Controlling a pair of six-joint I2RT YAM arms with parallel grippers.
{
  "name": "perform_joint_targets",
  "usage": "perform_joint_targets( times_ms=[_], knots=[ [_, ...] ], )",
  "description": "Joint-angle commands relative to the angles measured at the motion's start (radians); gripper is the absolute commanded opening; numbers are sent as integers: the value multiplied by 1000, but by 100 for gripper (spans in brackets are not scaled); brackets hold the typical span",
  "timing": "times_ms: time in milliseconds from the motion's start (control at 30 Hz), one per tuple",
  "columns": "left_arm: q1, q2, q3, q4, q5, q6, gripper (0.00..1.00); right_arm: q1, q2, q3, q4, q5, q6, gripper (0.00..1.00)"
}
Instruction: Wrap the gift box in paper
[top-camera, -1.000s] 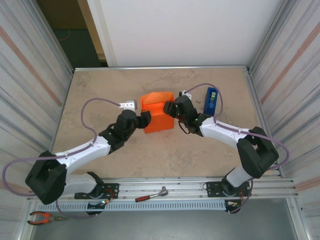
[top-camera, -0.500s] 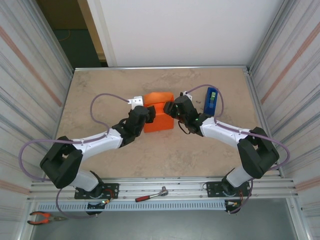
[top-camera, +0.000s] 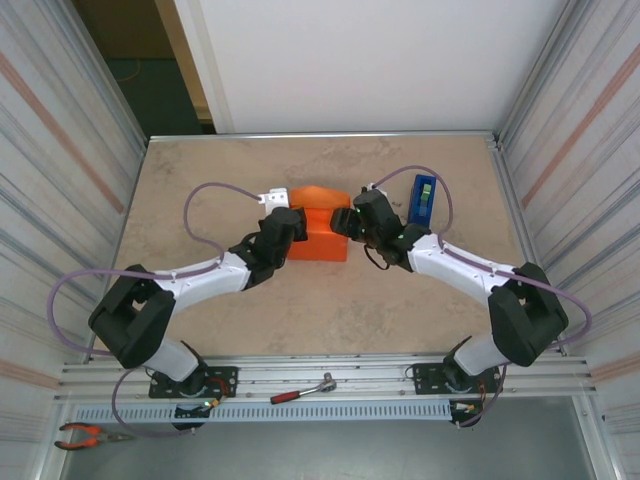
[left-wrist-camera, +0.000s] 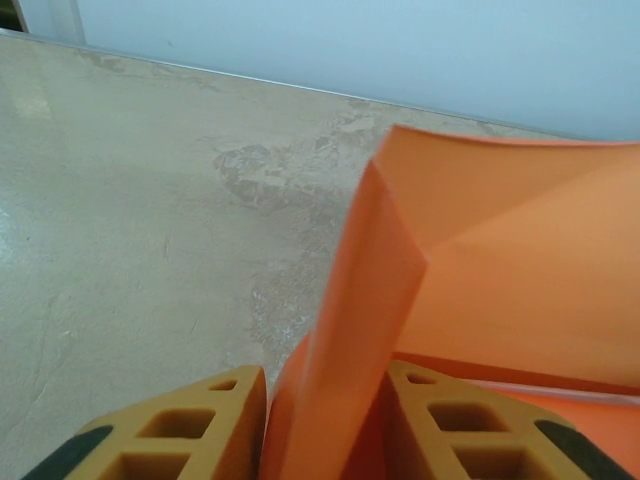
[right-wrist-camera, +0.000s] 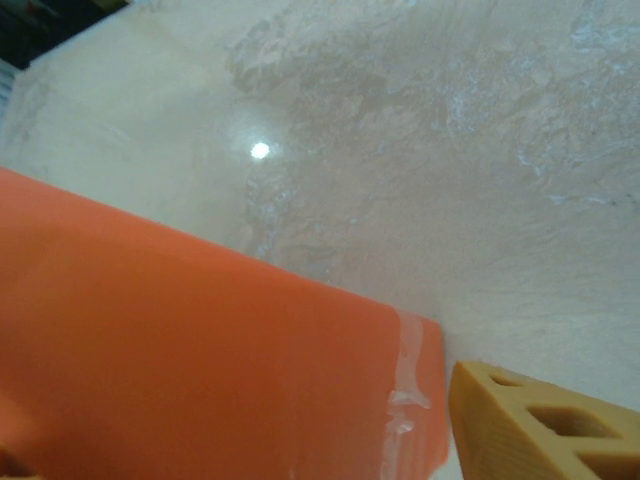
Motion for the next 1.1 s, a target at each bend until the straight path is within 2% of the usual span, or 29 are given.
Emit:
perform_joint_targets(
  times_ms=[0, 333, 467, 767, 900, 967, 1067],
  knots=[
    [17, 6, -5, 0, 30, 36, 35, -9, -26, 41, -126, -20, -88, 70],
    [38, -5, 4, -50, 85, 51, 34, 5, 42, 13, -14, 58, -92, 70],
    [40, -3, 4, -52, 107, 50, 32, 15, 68, -12, 46, 96, -92, 59],
    [46, -11, 10, -58, 156, 60, 31, 22, 78, -6, 53, 111, -107, 20],
    [60, -11, 27, -52, 174, 68, 31, 21, 79, 11, 37, 109, -124, 5],
    [65, -12, 39, -50, 186, 76, 31, 23, 79, 24, 28, 108, -133, 0],
    [68, -20, 56, -52, 195, 90, 32, 22, 76, 43, 13, 108, -139, 0]
  ],
)
